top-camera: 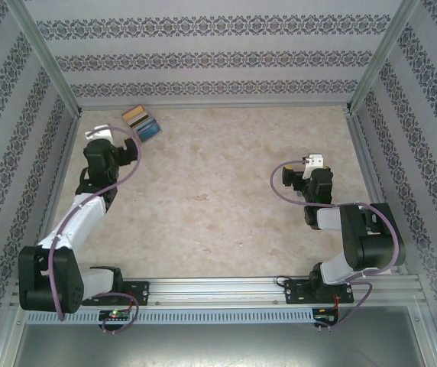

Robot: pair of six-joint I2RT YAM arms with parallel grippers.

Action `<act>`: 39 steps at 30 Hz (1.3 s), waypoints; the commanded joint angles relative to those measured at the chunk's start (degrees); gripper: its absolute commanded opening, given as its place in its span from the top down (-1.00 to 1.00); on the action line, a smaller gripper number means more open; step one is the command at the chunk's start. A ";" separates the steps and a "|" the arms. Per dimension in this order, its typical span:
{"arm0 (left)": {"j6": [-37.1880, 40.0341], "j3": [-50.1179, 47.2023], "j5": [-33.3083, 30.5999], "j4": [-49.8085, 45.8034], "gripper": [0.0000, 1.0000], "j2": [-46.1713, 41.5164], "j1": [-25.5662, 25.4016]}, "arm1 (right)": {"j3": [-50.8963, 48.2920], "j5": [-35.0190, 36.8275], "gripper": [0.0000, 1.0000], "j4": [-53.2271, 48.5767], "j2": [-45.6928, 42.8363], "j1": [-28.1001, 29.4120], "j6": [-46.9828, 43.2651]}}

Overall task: Put the credit cards into the card holder
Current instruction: Move the storage box to the center of the table.

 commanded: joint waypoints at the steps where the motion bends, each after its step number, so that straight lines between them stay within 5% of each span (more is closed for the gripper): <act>1: -18.34 5.08 -14.21 -19.87 -0.99 2.48 -0.03 | 0.50 0.26 -0.96 1.37 -0.80 0.45 -0.58; 9: -17.09 32.32 -0.97 -35.87 -0.98 26.84 1.33 | 0.50 0.15 -0.96 1.28 -0.78 0.41 -0.53; 13: -18.36 36.42 5.78 -31.91 -1.00 33.61 1.24 | 0.50 0.11 -0.96 1.28 -0.82 0.38 -0.51; 23: -20.23 58.90 5.55 -42.97 -0.88 52.30 1.33 | 0.59 -0.01 -0.96 1.15 -0.76 0.37 -0.53; 39: -22.13 69.75 1.60 -49.73 -0.68 64.16 1.33 | 0.63 -0.51 -0.96 0.94 -0.67 0.19 -0.40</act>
